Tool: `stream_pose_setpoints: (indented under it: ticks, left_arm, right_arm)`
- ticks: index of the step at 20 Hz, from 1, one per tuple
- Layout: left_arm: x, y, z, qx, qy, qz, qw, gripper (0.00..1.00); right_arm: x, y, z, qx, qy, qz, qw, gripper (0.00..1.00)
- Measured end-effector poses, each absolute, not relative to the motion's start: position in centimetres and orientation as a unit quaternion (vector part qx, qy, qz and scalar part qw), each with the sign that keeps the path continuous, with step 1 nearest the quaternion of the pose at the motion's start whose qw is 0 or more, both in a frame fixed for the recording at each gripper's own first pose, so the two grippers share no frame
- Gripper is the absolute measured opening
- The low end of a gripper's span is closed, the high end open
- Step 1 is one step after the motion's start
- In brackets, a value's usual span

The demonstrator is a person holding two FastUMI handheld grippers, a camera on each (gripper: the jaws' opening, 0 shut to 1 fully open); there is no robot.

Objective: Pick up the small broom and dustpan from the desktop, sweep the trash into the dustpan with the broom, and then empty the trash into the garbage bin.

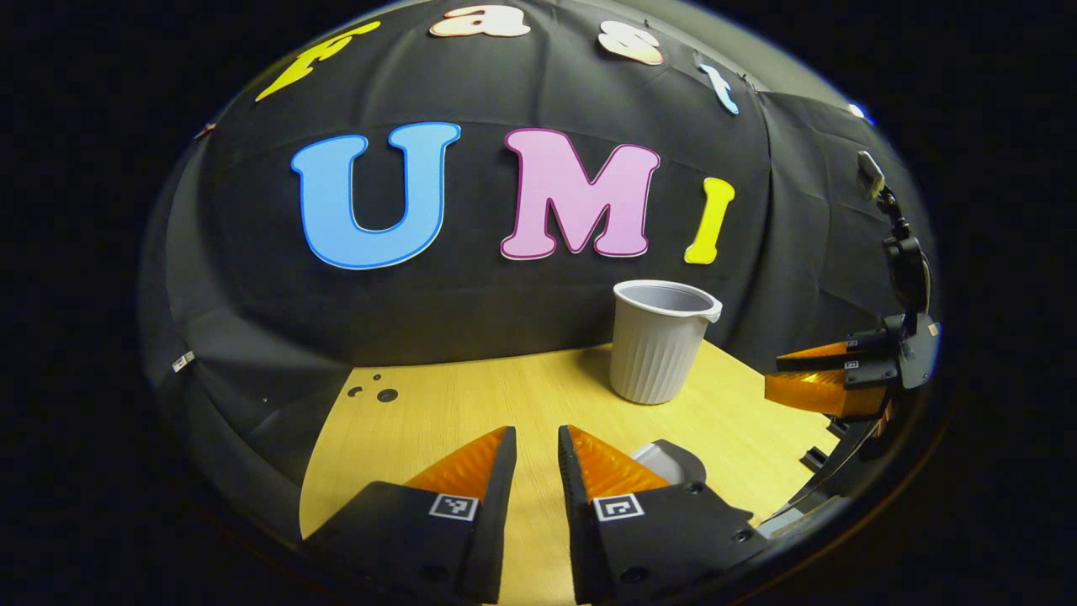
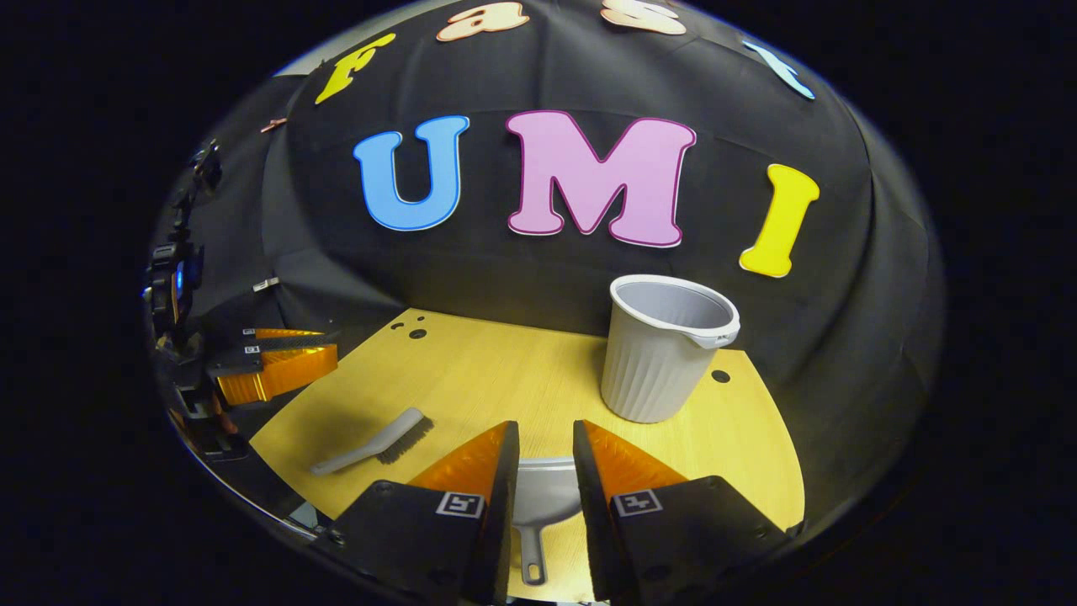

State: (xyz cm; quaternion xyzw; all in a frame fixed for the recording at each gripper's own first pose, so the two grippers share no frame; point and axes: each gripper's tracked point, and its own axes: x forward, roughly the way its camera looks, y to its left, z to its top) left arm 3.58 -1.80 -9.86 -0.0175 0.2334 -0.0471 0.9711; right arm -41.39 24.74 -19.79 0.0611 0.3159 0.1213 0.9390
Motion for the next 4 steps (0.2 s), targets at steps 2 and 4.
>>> stream_pose_setpoints:
  ticks: [2,4]
  left_arm:
    - [3.22,-2.35,-9.86,-0.016,0.238,-0.048,0.970,0.35]
    - [3.01,-2.49,-9.90,-0.013,0.242,-0.044,0.969,0.35]
  right_arm:
    - [-41.17,24.90,-19.64,0.069,0.313,0.127,0.939,0.41]
    - [-40.99,24.94,-19.37,0.073,0.310,0.131,0.939,0.41]
